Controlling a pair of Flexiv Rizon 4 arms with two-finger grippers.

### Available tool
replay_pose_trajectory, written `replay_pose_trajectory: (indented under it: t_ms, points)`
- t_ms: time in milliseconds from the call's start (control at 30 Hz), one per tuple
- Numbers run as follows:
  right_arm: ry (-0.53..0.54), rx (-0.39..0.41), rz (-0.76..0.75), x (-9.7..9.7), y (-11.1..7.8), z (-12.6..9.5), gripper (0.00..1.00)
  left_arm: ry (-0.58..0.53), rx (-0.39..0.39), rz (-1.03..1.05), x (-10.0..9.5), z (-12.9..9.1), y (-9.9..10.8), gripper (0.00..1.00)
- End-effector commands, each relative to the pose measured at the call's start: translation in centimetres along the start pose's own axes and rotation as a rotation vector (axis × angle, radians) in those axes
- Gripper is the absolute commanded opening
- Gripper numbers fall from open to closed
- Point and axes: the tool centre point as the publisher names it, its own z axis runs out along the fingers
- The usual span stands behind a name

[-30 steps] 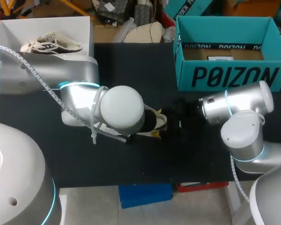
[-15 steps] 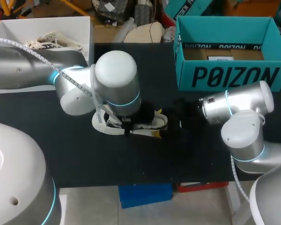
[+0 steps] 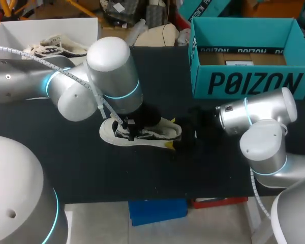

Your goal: Take the shoe out of the shoebox, open the shoe tongue, remove and reinsert the insole, then place the shoe into the shoebox

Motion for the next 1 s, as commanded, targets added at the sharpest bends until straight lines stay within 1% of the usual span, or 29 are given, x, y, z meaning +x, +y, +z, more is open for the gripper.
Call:
replay_pose_trajectory:
  t_ms: [33, 133, 200, 267, 333, 467, 600, 800, 900, 1000]
  points:
    - [0.001, 0.002, 0.001, -0.1, -0.5, -0.2, 0.00, -0.006, 0.046, 0.003, 0.5, -1.7, 2.0, 0.00]
    - [0.001, 0.002, 0.001, -0.1, -0.5, -0.2, 0.00, 0.007, 0.067, 0.021, 0.6, -2.3, 1.8, 0.00]
    - [0.001, 0.002, 0.001, -0.1, -0.5, -0.2, 0.00, 0.034, 0.102, 0.036, 0.6, -2.8, 1.6, 0.00]
    - [0.001, 0.002, 0.001, -0.1, -0.5, -0.2, 0.00, 0.027, 0.097, 0.043, 0.7, -3.2, 1.3, 0.00]
    - [0.001, 0.002, 0.001, -0.1, -0.5, -0.2, 0.00, 0.030, 0.110, 0.056, 0.7, -3.5, 1.0, 0.00]
    - [0.001, 0.002, 0.001, -0.1, -0.5, -0.2, 0.00, 0.023, 0.110, 0.063, 0.7, -3.7, 0.6, 0.00]
    - [0.001, 0.002, 0.001, -0.1, -0.5, -0.2, 0.00, 0.026, 0.118, 0.074, 0.6, -3.6, 0.1, 0.00]
    - [0.001, 0.002, 0.001, -0.1, -0.5, -0.2, 0.00, 0.037, 0.141, 0.120, 0.7, -2.9, -1.6, 0.00]
    - [0.001, 0.002, 0.001, -0.1, -0.5, -0.2, 0.00, 0.023, 0.147, 0.135, 0.5, -2.6, -2.3, 0.00]
    - [0.001, 0.002, 0.001, -0.1, -0.5, -0.2, 0.00, 0.007, 0.161, 0.141, 0.3, -2.3, -2.5, 0.00]
